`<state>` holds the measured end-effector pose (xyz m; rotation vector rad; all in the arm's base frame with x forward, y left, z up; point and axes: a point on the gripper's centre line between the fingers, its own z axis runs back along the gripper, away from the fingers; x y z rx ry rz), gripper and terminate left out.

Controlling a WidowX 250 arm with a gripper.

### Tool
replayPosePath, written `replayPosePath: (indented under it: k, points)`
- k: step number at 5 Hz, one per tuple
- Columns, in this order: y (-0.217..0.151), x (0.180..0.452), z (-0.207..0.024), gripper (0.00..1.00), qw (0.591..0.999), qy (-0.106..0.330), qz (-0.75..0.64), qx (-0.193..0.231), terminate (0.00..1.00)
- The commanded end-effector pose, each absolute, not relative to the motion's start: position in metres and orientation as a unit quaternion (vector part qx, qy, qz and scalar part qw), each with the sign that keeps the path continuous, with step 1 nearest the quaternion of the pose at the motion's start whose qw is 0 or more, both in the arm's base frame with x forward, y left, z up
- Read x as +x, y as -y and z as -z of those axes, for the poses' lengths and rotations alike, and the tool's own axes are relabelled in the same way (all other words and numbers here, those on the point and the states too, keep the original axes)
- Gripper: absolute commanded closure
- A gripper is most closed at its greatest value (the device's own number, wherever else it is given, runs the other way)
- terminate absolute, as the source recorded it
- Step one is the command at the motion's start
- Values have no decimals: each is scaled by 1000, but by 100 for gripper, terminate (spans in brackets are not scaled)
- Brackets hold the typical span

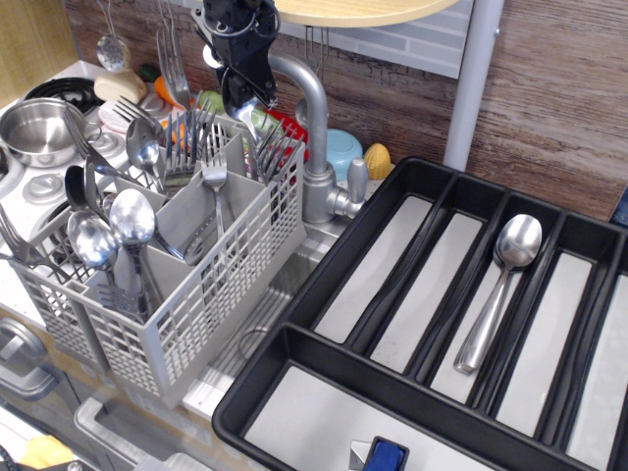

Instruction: Put big spoon from basket to tray

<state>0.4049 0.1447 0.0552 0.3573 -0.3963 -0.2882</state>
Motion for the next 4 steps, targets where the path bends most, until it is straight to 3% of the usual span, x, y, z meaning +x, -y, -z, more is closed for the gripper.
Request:
replayPosePath:
  k: [1, 2, 3, 4]
  points:
    - [-143, 405, -107, 100, 949, 216, 113, 200, 0]
    - [-147, 395, -154, 100, 952, 178, 95, 230, 0]
    - [-138, 389, -193, 100, 959, 152, 62, 232, 0]
    - [-116, 386, -221, 100, 954, 152, 22, 257, 0]
